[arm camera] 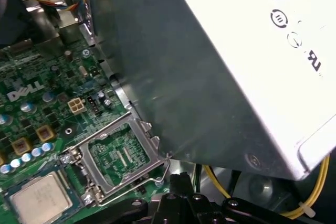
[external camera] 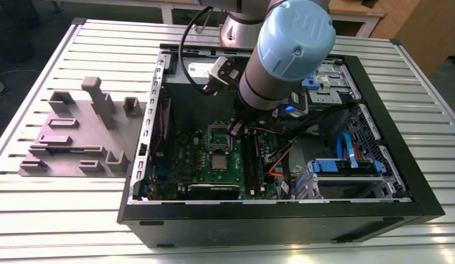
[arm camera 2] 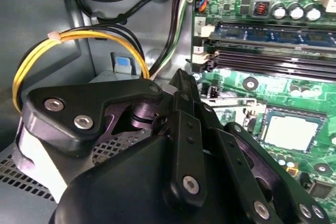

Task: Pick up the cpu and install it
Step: 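Close the cpu cover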

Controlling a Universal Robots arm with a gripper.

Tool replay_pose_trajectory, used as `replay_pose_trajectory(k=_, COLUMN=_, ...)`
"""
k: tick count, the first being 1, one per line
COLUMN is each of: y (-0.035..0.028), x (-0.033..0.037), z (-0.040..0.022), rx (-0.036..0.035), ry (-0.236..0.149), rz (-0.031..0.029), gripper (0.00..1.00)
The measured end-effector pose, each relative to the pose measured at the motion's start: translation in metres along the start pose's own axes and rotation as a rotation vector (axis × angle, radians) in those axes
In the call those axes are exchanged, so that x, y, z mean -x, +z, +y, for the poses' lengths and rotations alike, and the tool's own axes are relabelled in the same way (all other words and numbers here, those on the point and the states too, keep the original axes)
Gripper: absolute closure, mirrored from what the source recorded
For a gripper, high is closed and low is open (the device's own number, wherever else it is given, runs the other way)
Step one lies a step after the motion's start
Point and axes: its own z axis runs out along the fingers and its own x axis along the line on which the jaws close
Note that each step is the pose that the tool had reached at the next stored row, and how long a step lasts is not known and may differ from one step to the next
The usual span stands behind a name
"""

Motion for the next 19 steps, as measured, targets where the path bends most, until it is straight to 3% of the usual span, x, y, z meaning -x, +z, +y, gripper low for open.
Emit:
replay_pose_trajectory(k=2, y=0.0013, x=-0.0005, z=0.0001, rx=0.0018, ry=-0.001, rz=-0.0046, gripper=0.9)
replay_pose_trajectory(k=9, y=0.0062, x=-0.003, z=0.0008, rx=0.0042, ry=-0.003, rz=-0.0081, gripper=0.9)
replay_pose_trajectory(k=15, y=0.0099, x=-0.0039, z=0.0006, rx=0.0139, ry=-0.004, rz=-0.0237, gripper=0.9)
replay_pose_trajectory(k=19, y=0.0113, x=-0.0051, z=0.0014, rx=0.0152, ry=-0.006, rz=-0.0241, gripper=0.9)
